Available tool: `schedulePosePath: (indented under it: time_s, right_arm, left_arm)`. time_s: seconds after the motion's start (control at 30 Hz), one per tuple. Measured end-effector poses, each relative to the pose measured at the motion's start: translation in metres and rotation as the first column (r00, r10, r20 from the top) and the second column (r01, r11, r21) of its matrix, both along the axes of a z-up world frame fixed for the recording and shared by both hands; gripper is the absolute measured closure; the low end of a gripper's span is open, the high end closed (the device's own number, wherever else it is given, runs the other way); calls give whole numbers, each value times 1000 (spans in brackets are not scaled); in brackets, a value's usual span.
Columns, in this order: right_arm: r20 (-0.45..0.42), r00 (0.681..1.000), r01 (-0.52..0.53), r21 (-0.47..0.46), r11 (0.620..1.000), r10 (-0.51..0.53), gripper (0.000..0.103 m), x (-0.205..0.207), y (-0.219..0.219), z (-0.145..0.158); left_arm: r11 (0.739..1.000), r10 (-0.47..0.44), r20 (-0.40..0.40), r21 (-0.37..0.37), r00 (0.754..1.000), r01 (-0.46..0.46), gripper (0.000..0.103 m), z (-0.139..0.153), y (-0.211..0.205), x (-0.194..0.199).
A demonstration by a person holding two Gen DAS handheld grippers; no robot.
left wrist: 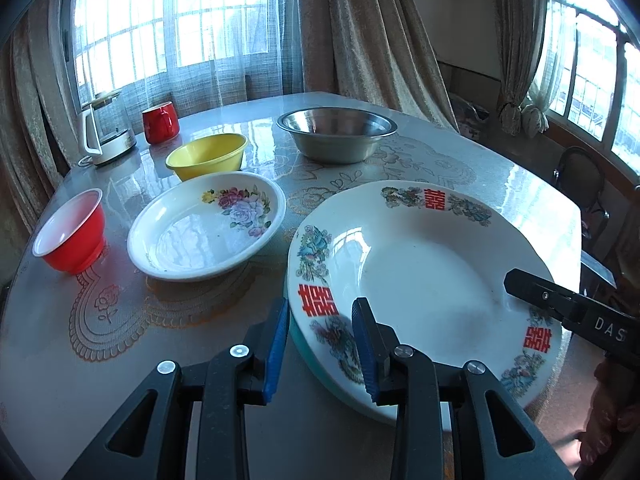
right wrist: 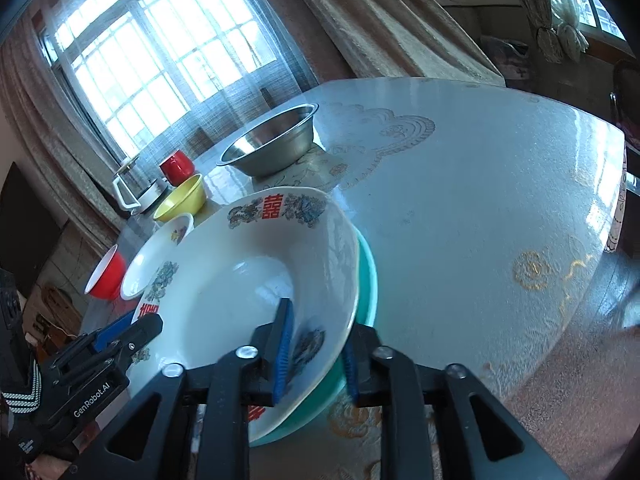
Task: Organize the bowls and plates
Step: 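Lower the white plate onto the teal plate and open the right gripper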
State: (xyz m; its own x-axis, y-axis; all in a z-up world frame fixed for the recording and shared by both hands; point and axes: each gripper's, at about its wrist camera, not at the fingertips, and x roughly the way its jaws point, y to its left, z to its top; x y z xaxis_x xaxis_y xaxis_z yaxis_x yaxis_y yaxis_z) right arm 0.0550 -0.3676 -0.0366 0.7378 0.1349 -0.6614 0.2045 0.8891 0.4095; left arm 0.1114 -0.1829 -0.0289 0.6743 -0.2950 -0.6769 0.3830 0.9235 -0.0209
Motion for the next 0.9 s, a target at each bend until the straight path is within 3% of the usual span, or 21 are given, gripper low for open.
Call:
schedulePosePath:
  time_s: [0.07, 0.37, 0.63, 0.9]
  right_arm:
    - [2, 1000, 4, -24, 1000, -4, 74, -4, 3, 4]
    - [1, 999, 41, -67, 997, -41, 68, -20, 8, 14]
    - [-1, 998, 59, -117, 991, -60, 66, -25, 18, 24]
    - [-17, 993, 111, -148, 983, -115, 65, -29, 21, 27]
  left_arm:
    - [1000, 3, 2, -2, 1000, -3, 66, 1, 2, -3]
    - [998, 45, 8, -38, 999, -45, 30, 11, 23, -14]
    - [997, 68, 53, -38, 996, -66, 20, 20, 39, -26]
    - [994, 93, 23, -58, 995, -92, 15, 16, 58, -27]
